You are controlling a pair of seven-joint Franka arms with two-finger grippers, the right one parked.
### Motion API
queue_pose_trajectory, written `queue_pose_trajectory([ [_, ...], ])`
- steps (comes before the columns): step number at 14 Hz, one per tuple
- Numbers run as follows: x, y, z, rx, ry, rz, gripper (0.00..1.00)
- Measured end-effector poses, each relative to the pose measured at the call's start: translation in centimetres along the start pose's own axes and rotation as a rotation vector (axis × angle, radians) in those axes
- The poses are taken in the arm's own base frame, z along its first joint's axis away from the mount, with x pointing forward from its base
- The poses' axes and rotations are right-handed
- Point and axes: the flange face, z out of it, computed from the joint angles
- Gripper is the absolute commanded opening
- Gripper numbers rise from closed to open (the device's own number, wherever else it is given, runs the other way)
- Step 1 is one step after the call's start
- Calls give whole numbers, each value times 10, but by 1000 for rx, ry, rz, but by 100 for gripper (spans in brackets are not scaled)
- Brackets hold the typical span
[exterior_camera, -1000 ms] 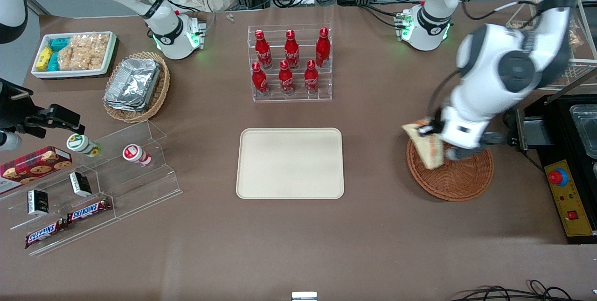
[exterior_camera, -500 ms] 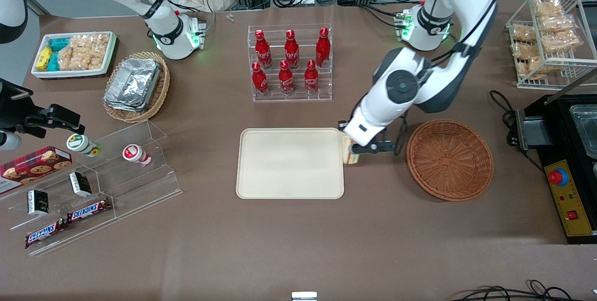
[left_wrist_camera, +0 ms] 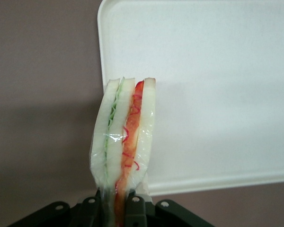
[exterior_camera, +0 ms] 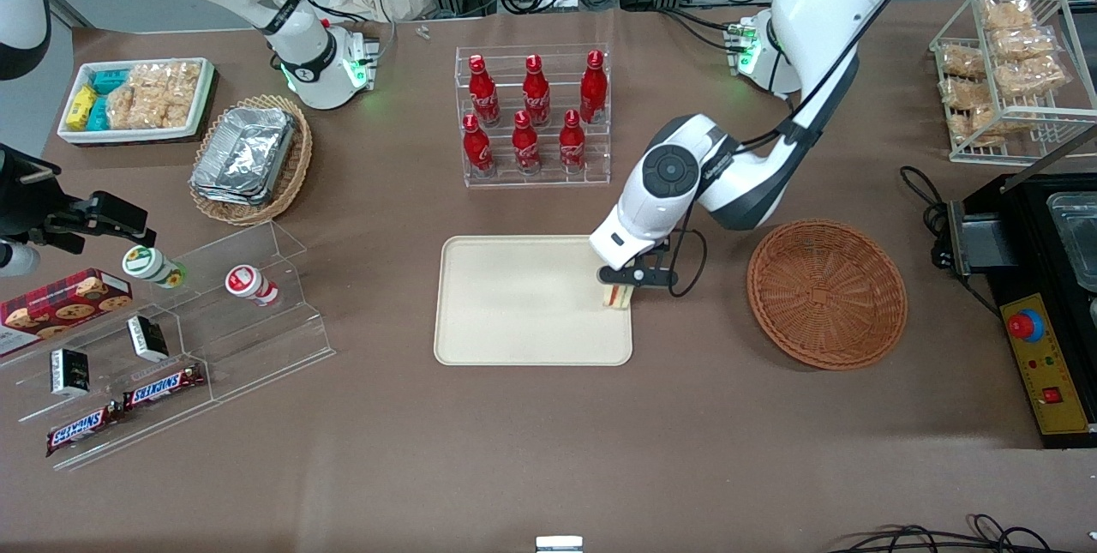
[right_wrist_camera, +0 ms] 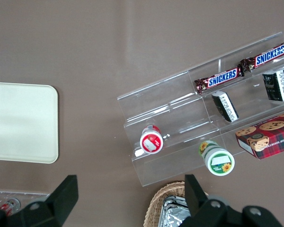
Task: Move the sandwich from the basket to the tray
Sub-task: 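Lower the sandwich onto the tray and open the left gripper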
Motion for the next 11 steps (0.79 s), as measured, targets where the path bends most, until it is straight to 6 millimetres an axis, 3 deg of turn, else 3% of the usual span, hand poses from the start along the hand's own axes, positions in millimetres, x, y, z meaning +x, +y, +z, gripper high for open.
queue_pose_trajectory([
  [1,6,0,10,-1,7,2,20],
  [3,20,2,26,-2,17,3,100],
  [7,37,5,22,-19,45,-86,100],
  [9,48,10,-1,-42,86,-153,100],
  [11,63,14,-42,-61,143,-188,100],
])
